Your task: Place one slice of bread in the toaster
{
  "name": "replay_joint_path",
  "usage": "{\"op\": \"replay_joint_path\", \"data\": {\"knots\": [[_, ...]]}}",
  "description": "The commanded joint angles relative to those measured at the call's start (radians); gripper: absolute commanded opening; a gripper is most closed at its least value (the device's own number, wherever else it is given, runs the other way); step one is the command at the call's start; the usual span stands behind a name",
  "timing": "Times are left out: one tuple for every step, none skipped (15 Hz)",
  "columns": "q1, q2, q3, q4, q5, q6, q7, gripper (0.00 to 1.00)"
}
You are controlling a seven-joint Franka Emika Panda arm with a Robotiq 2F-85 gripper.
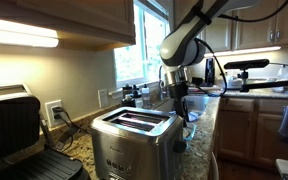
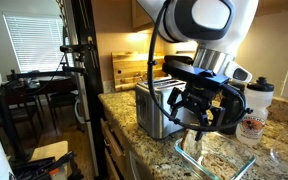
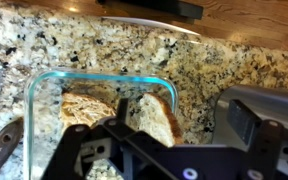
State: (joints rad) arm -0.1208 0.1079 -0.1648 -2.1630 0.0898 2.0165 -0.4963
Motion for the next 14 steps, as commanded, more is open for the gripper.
{"op": "replay_joint_path", "data": {"knots": [[-0.024, 0.043, 0.021, 0.032, 0.014, 0.011, -0.025, 1.00], [-0.026, 0.053, 0.023, 0.038, 0.013, 0.012, -0.025, 1.00], [-0.028, 0.064, 0.025, 0.047, 0.014, 0.010, -0.024, 1.00], [-0.029, 0.072, 0.027, 0.054, 0.014, 0.010, -0.025, 1.00], [-0.031, 0.080, 0.029, 0.062, 0.015, 0.009, -0.025, 1.00], [-0.033, 0.088, 0.030, 0.068, 0.015, 0.009, -0.025, 1.00], [-0.034, 0.096, 0.031, 0.075, 0.016, 0.008, -0.025, 1.00], [-0.036, 0.104, 0.033, 0.082, 0.016, 0.008, -0.024, 1.00], [-0.039, 0.112, 0.036, 0.091, 0.018, 0.007, -0.026, 1.00], [-0.042, 0.119, 0.039, 0.098, 0.020, 0.006, -0.027, 1.00], [-0.044, 0.128, 0.042, 0.109, 0.022, 0.004, -0.029, 1.00], [-0.045, 0.134, 0.045, 0.116, 0.024, 0.004, -0.030, 1.00], [-0.046, 0.143, 0.048, 0.126, 0.026, 0.003, -0.030, 1.00], [-0.043, 0.140, 0.054, 0.121, 0.027, 0.006, -0.022, 1.00]]}}
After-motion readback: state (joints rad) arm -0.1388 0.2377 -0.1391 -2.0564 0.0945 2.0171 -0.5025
